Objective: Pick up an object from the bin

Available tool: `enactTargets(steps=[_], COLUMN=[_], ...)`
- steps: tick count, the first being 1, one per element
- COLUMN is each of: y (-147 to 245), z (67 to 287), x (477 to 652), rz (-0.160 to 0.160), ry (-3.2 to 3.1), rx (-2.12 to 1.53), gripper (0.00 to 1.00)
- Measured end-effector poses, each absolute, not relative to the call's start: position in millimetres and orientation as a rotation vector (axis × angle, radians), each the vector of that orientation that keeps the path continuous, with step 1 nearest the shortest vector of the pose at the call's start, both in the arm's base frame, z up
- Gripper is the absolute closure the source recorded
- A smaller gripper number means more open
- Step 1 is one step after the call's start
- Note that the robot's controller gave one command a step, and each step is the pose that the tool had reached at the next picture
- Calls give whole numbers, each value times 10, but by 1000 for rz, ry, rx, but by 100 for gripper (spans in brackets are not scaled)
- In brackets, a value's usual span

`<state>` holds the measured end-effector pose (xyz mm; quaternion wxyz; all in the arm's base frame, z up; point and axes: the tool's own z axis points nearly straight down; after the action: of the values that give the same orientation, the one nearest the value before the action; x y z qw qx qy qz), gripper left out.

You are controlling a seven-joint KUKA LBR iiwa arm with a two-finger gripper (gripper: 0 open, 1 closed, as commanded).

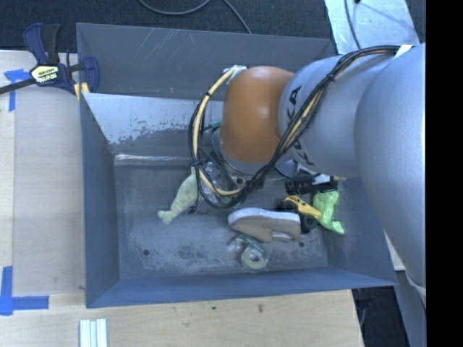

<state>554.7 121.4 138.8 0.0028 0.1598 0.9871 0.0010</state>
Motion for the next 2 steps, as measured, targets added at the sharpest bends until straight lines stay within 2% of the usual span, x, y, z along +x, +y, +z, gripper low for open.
enactTargets(steps=[1,2], y=[1248,1074], z=[1807,2378], x=[5532,5552], rz=[-2,3], ry=[3103,3092], rx=[493,522], gripper=[100,100])
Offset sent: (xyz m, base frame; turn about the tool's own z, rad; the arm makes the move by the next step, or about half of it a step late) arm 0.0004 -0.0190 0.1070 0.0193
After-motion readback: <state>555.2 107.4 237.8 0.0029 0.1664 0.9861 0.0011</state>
